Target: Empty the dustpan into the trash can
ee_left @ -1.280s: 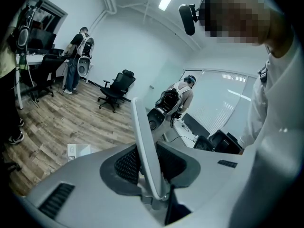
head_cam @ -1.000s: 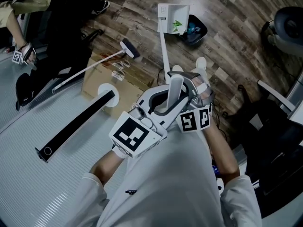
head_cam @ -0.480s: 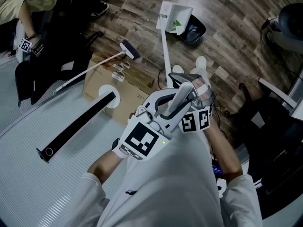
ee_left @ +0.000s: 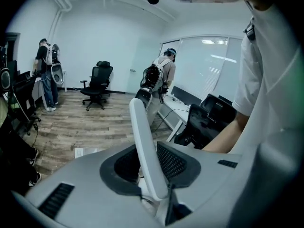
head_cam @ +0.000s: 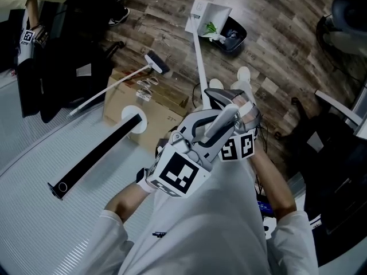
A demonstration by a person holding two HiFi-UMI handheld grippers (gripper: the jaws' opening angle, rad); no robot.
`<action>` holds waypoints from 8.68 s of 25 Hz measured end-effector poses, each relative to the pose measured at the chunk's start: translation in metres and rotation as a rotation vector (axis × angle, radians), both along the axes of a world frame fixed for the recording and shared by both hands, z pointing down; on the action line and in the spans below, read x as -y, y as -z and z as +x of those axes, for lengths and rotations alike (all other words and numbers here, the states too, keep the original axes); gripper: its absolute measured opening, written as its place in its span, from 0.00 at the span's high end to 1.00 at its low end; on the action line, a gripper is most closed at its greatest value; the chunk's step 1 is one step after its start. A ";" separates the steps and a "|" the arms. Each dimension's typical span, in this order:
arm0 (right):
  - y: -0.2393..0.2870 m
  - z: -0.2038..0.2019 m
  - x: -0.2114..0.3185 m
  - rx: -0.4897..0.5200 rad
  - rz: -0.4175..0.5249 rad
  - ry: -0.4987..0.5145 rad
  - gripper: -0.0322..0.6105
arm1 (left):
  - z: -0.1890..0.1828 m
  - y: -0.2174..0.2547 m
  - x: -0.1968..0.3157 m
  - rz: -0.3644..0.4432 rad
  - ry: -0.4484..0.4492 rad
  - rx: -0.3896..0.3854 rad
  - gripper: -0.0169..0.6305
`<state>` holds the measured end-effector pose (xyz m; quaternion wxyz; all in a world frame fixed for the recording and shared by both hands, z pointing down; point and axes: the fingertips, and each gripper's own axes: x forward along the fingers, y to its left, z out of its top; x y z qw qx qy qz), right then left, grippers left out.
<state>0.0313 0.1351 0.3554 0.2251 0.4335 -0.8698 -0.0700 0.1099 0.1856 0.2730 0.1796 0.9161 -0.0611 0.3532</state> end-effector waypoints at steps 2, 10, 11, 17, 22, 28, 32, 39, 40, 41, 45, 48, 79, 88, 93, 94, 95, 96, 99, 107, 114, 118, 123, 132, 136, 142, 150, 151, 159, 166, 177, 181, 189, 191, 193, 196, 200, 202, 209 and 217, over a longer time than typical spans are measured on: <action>-0.001 0.002 -0.001 -0.002 0.001 -0.002 0.80 | 0.002 -0.003 -0.004 0.007 -0.018 0.014 0.81; -0.018 0.015 -0.008 -0.002 -0.025 -0.037 0.80 | 0.012 -0.023 -0.016 0.031 -0.086 0.081 0.82; -0.020 0.016 -0.009 0.000 -0.027 -0.042 0.80 | 0.013 -0.025 -0.017 0.037 -0.098 0.090 0.82; -0.030 0.028 -0.007 0.006 -0.039 -0.078 0.80 | 0.022 -0.036 -0.018 0.031 -0.128 0.114 0.82; -0.032 0.034 -0.011 0.005 -0.039 -0.079 0.80 | 0.029 -0.039 -0.024 0.015 -0.143 0.112 0.82; -0.026 0.034 -0.001 -0.009 -0.036 -0.061 0.80 | 0.029 -0.028 -0.005 0.008 -0.079 0.076 0.82; -0.019 0.032 0.011 -0.029 -0.023 -0.029 0.81 | 0.027 -0.015 0.020 -0.024 0.047 0.015 0.82; -0.004 0.025 0.024 -0.078 0.010 0.039 0.81 | 0.013 0.015 0.052 -0.087 0.238 -0.093 0.82; 0.000 0.024 0.026 -0.080 0.012 0.047 0.80 | 0.011 0.019 0.055 -0.095 0.260 -0.104 0.82; 0.003 0.023 0.027 -0.080 0.015 0.052 0.80 | 0.009 0.023 0.057 -0.098 0.276 -0.116 0.82; 0.018 0.021 0.035 -0.075 0.021 0.073 0.81 | 0.002 0.040 0.071 -0.100 0.331 -0.186 0.82; 0.032 0.013 0.044 -0.062 0.026 0.094 0.81 | -0.009 0.057 0.086 -0.119 0.389 -0.238 0.81; 0.084 -0.118 0.031 -0.040 0.039 0.471 0.80 | -0.167 0.112 0.116 -0.299 0.820 -0.409 0.81; 0.075 -0.136 0.012 -0.021 -0.004 0.537 0.80 | -0.184 0.100 0.107 -0.357 0.901 -0.400 0.81; 0.069 -0.144 0.009 -0.016 -0.029 0.569 0.80 | -0.194 0.094 0.106 -0.363 0.946 -0.404 0.81; 0.068 -0.146 0.009 -0.016 -0.035 0.576 0.80 | -0.195 0.092 0.106 -0.364 0.955 -0.406 0.81; 0.067 -0.147 0.009 -0.016 -0.039 0.584 0.80 | -0.197 0.091 0.107 -0.365 0.962 -0.406 0.81; 0.066 -0.148 0.009 -0.015 -0.042 0.591 0.80 | -0.198 0.090 0.107 -0.366 0.967 -0.406 0.81; 0.063 -0.149 0.009 -0.018 -0.049 0.600 0.79 | -0.201 0.086 0.109 -0.369 0.982 -0.401 0.81; 0.050 -0.130 0.020 0.006 -0.110 0.548 0.79 | -0.216 0.063 0.116 -0.400 1.065 -0.400 0.81; 0.037 -0.109 0.050 0.035 -0.169 0.443 0.88 | -0.227 0.029 0.130 -0.416 1.111 -0.379 0.81; 0.029 -0.106 0.060 0.046 -0.203 0.406 0.92 | -0.236 -0.002 0.140 -0.427 1.147 -0.376 0.81; 0.021 -0.107 0.065 0.070 -0.249 0.405 0.92 | -0.245 -0.044 0.157 -0.446 1.197 -0.372 0.81; -0.003 -0.112 0.083 0.131 -0.385 0.381 0.92 | -0.254 -0.117 0.188 -0.463 1.235 -0.375 0.81; -0.010 -0.116 0.086 0.159 -0.437 0.388 0.92 | -0.257 -0.148 0.198 -0.488 1.261 -0.366 0.82; -0.021 -0.111 0.099 0.170 -0.460 0.345 0.92 | -0.262 -0.180 0.209 -0.517 1.303 -0.365 0.82; -0.030 -0.109 0.113 0.179 -0.480 0.319 0.92 | -0.260 -0.217 0.230 -0.567 1.323 -0.363 0.82; -0.030 -0.109 0.114 0.178 -0.479 0.321 0.92 | -0.260 -0.221 0.231 -0.571 1.326 -0.358 0.82; -0.037 -0.106 0.119 0.182 -0.479 0.318 0.92 | -0.270 -0.231 0.240 -0.551 1.349 -0.356 0.82; -0.036 -0.103 0.124 0.186 -0.476 0.315 0.92 | -0.277 -0.234 0.246 -0.491 1.349 -0.284 0.79; -0.030 -0.092 0.123 0.192 -0.462 0.300 0.92 | -0.290 -0.229 0.236 -0.416 1.392 -0.211 0.66; -0.023 -0.088 0.122 0.198 -0.451 0.295 0.92 | -0.289 -0.214 0.234 -0.364 1.383 -0.195 0.66; -0.009 -0.082 0.116 0.207 -0.421 0.270 0.92 | -0.289 -0.177 0.214 -0.235 1.363 -0.153 0.67; -0.004 -0.080 0.115 0.213 -0.411 0.260 0.92 | -0.286 -0.165 0.209 -0.196 1.350 -0.146 0.70; -0.001 -0.077 0.113 0.217 -0.401 0.249 0.92 | -0.281 -0.154 0.202 -0.170 1.330 -0.148 0.74; 0.004 -0.073 0.109 0.211 -0.390 0.235 0.92 | -0.270 -0.137 0.191 -0.148 1.285 -0.154 0.77; 0.013 -0.068 0.109 0.214 -0.374 0.209 0.93 | -0.263 -0.113 0.183 -0.118 1.255 -0.178 0.81; 0.017 -0.065 0.110 0.221 -0.364 0.190 0.93 | -0.261 -0.104 0.180 -0.106 1.250 -0.192 0.84; 0.028 -0.051 0.112 0.235 -0.333 0.123 0.93 | -0.250 -0.065 0.167 0.034 1.156 -0.175 0.94; 0.044 -0.033 0.112 0.252 -0.302 0.058 0.93 | -0.245 -0.028 0.159 0.123 1.091 -0.193 0.96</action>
